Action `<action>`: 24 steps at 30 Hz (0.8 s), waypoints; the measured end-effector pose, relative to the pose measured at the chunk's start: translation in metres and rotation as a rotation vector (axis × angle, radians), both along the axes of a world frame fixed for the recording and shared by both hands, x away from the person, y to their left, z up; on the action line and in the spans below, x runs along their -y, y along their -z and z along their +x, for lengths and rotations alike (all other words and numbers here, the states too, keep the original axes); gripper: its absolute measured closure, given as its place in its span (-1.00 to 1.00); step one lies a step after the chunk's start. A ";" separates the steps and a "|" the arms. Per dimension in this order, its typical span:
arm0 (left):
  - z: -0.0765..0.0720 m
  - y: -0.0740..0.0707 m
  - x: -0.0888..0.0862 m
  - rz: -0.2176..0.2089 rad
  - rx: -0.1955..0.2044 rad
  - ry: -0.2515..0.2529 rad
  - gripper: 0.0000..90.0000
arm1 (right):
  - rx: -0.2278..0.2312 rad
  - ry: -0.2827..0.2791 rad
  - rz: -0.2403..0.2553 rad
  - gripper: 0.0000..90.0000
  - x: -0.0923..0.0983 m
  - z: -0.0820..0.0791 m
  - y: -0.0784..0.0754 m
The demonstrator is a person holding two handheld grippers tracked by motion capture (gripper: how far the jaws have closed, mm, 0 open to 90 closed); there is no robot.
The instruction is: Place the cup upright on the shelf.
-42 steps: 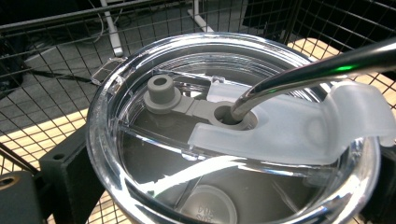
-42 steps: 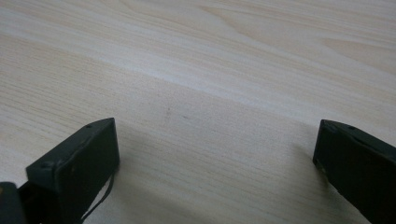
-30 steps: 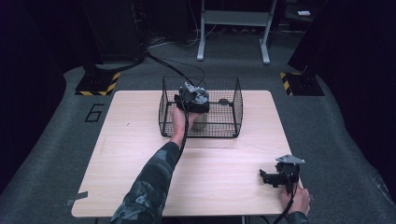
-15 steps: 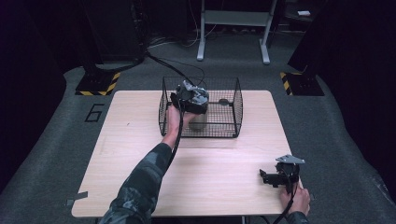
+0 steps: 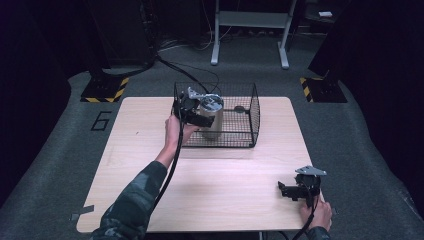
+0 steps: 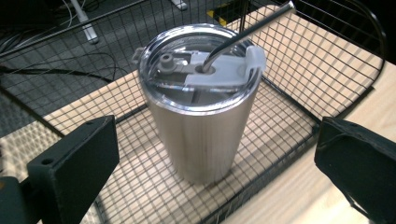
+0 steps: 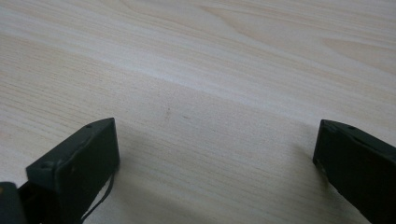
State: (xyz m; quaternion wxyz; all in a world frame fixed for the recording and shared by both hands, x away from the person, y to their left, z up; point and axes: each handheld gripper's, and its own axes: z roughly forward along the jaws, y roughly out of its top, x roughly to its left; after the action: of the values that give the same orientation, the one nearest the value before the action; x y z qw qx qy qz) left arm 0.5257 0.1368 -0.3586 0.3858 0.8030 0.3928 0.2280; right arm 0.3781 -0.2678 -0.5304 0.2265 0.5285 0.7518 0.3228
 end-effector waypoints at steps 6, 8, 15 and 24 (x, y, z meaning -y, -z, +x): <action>-0.019 -0.007 -0.018 0.024 -0.002 0.016 -1.00 | 0.000 0.001 0.000 -1.00 0.000 0.000 0.000; -0.029 -0.009 -0.026 0.048 0.007 0.024 -1.00 | 0.000 0.001 0.001 -1.00 0.000 0.000 0.000; -0.057 -0.012 -0.052 0.058 0.025 0.027 -1.00 | 0.000 0.000 0.000 -1.00 0.000 0.000 0.000; -0.091 -0.003 -0.086 0.066 0.025 -0.002 -1.00 | 0.000 -0.001 -0.002 -1.00 0.000 0.000 0.000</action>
State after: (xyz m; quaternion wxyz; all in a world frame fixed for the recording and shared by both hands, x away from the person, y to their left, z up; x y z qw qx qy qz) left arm 0.4350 0.2232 -0.3552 0.3637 0.8120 0.3810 0.2514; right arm 0.3778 -0.2677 -0.5304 0.2268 0.5281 0.7523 0.3220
